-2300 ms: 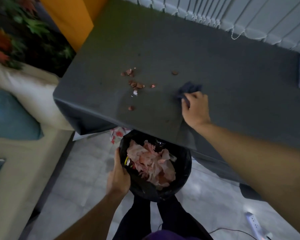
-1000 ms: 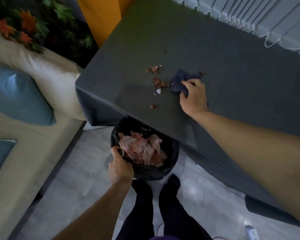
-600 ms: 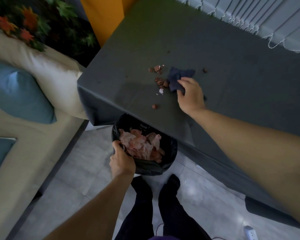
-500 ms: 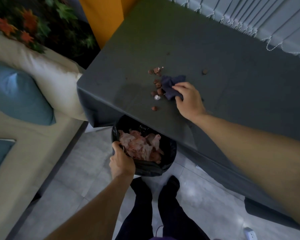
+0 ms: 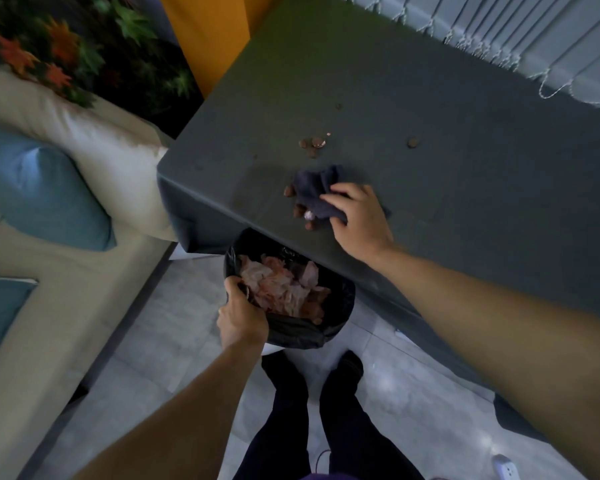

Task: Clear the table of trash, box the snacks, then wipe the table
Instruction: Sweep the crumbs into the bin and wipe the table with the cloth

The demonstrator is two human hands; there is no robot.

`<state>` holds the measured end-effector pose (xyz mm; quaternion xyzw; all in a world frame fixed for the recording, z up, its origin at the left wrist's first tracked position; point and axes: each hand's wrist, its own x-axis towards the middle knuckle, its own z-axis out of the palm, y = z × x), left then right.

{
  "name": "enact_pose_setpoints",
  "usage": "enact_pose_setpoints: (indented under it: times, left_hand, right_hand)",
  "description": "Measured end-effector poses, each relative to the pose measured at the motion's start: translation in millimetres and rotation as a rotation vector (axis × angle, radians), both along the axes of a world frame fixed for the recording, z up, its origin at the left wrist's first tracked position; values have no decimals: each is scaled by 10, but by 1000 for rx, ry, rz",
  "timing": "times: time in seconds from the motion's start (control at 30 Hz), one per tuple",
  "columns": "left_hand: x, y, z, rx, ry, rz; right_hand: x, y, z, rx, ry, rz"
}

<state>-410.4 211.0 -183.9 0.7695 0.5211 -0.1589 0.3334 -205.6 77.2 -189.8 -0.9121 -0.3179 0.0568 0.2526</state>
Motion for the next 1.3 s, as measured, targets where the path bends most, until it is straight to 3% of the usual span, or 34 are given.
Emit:
enact_pose_setpoints:
  times: [0.57,0.77,0.83,0.9,1.0,1.1,1.23,1.3]
  left_hand:
    - [43,115,44,-9,-41,5]
    - [26,139,-6,-17,-31,2]
    - [12,152,-27,-28,-27,6]
    - [-13,163,-48,-35,-20,-1]
    - [-46,181,-79,-49,-20,-12]
    - [-43,178,-84,-65,-24,-6]
    - [-25,161,-64,-86,-23,-6]
    - [-14,155,-69,-113,-29,-11]
  right_hand:
    - [-670,-93,-125,83,-124,334]
    - [-721,-89,-45,132,-81,496]
    - [-612,-32,36,192,-65,414]
    - [-446,46,87,244,-57,173]
    - [-251,145,48,117,-57,-88]
    - [-357,150,-30,16,-30,53]
    - [-650,77,-31,60,13,373]
    - [-604,49,-18,77,-5,339]
